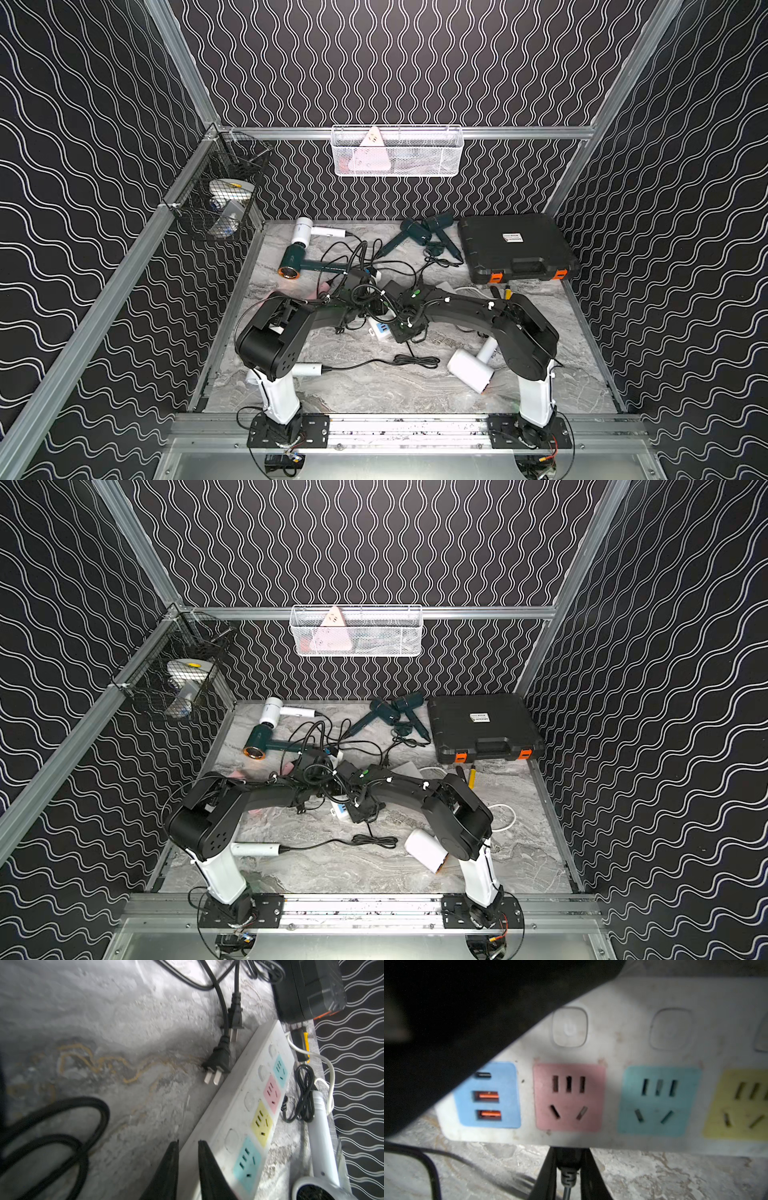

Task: Charge the blow dryers
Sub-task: Insert the plug into the socket.

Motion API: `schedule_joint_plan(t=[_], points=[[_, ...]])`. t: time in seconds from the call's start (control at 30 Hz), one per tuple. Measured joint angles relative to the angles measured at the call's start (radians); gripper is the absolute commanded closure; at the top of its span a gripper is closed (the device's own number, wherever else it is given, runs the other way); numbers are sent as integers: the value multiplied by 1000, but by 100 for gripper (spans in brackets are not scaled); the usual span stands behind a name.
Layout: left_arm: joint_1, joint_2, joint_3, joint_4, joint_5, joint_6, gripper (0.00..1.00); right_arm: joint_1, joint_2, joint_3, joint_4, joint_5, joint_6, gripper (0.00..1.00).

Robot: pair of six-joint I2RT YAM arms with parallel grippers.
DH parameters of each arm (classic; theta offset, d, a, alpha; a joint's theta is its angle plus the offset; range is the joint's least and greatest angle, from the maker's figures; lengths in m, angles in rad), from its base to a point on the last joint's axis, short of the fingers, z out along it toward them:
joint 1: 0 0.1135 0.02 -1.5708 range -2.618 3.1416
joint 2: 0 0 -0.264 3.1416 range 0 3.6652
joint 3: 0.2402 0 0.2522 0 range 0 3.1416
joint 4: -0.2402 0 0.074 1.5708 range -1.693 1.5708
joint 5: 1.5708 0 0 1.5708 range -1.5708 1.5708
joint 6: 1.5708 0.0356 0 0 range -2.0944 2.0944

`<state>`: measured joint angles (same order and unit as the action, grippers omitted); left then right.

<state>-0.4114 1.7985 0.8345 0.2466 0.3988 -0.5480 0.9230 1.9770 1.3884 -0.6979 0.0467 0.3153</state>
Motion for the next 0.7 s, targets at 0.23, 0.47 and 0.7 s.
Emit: schedule_joint_plan(t=[0.23,0.47,0.7], points=[[0,-36,-24,-31,2,0,76,23,-24,-35,29,-6,27,100],[-3,-117,-23,-146,-39,-22,69,35,-51,-47,56,4,23,85],[-4,-167,41,-256,-100,-27,62,34,-102,-74,117,39,23,72]])
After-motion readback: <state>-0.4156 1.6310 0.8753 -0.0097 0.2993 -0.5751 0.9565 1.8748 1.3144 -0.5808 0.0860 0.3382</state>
